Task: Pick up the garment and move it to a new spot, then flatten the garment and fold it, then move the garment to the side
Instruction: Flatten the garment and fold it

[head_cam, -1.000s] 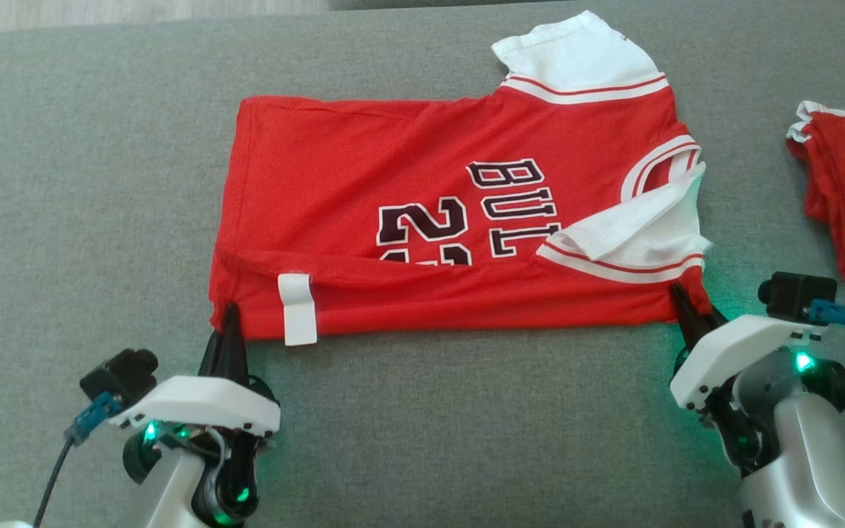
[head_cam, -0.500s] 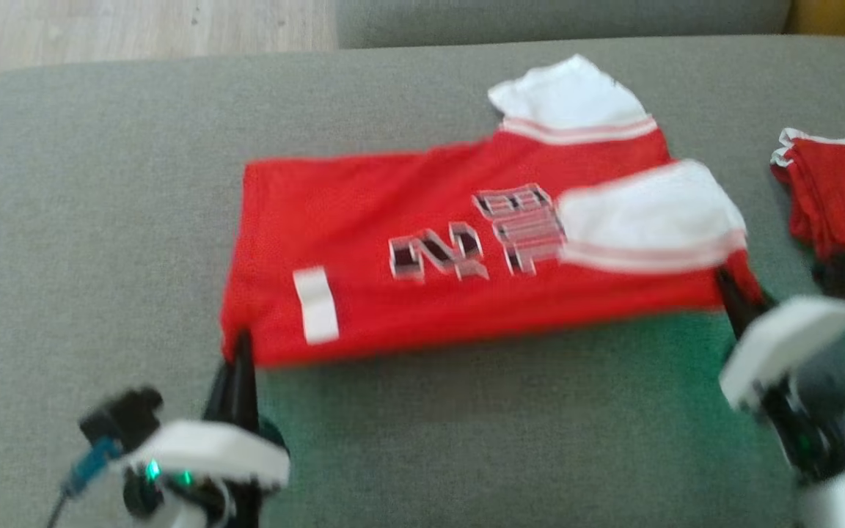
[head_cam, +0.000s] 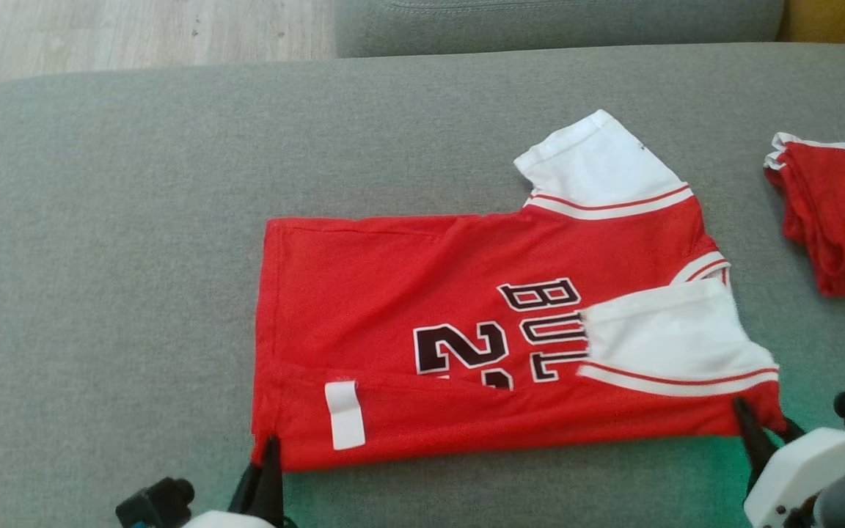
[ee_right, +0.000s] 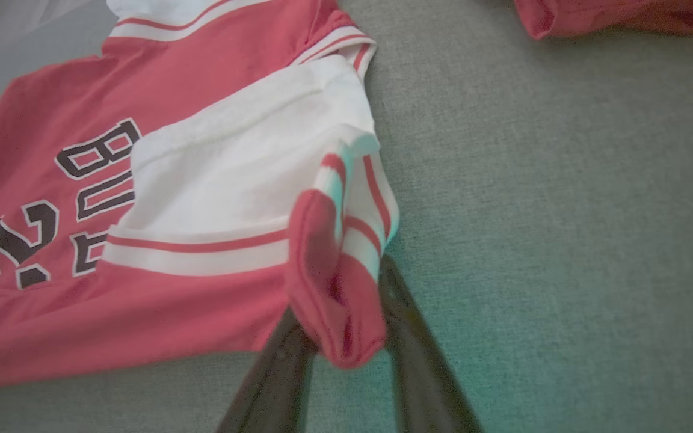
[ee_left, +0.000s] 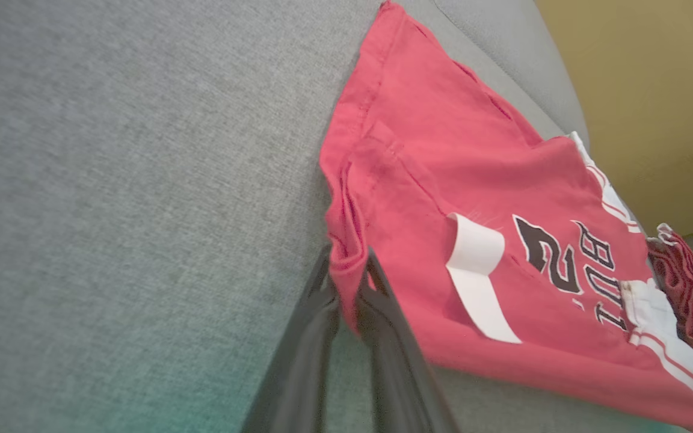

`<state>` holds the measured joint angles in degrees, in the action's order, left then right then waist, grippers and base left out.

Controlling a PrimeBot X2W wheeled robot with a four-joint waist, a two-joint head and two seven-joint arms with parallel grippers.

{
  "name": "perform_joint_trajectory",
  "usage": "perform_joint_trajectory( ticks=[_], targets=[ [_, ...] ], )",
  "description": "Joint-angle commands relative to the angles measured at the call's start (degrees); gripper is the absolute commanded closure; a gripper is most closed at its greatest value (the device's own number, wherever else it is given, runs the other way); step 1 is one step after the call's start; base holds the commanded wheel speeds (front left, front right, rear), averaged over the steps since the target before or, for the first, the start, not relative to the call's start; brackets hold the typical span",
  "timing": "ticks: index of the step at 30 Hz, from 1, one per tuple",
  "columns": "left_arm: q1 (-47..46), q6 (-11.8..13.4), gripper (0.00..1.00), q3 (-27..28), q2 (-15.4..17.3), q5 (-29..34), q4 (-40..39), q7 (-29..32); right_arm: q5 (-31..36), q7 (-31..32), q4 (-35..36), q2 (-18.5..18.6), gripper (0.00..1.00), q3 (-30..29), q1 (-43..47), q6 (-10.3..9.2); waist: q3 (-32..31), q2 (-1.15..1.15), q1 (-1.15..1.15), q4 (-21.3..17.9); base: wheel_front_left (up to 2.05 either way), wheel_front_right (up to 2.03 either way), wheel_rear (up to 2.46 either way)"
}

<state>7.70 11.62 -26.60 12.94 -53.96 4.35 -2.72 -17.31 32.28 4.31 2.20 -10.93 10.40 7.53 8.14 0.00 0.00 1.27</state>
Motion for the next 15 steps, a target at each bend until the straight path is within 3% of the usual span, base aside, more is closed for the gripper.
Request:
perform_joint_trajectory(
  ticks=[1, 8, 15],
  targets=[
    [-0.93, 0.37, 0.00, 1.64, 0.39, 0.38, -0.92, -1.03, -1.02, -1.27, 1.59, 0.71, 0.00, 1.15, -0.06, -0.04, -0.07, 0.00, 0.00, -0.20, 0.00, 0.00, 0.00],
    [-1.88, 0.72, 0.00, 2.49, 2.58, 1.83, -1.02, -1.65, -1.49, -5.66, 1.27, 0.69, 0.00, 1.31, 0.24, -0.04, -0.22, 0.00, 0.00, -1.33, 0.00, 0.00, 0.00],
    [-13.35, 0.78, 0.00, 3.11, 11.45, 8.76, -5.19, 2.65, 0.61, -6.79, 5.09, 0.68, 0.00, 2.36, -4.68, -0.04, 1.55, 0.00, 0.00, -2.07, 0.00, 0.00, 0.00]
  ],
)
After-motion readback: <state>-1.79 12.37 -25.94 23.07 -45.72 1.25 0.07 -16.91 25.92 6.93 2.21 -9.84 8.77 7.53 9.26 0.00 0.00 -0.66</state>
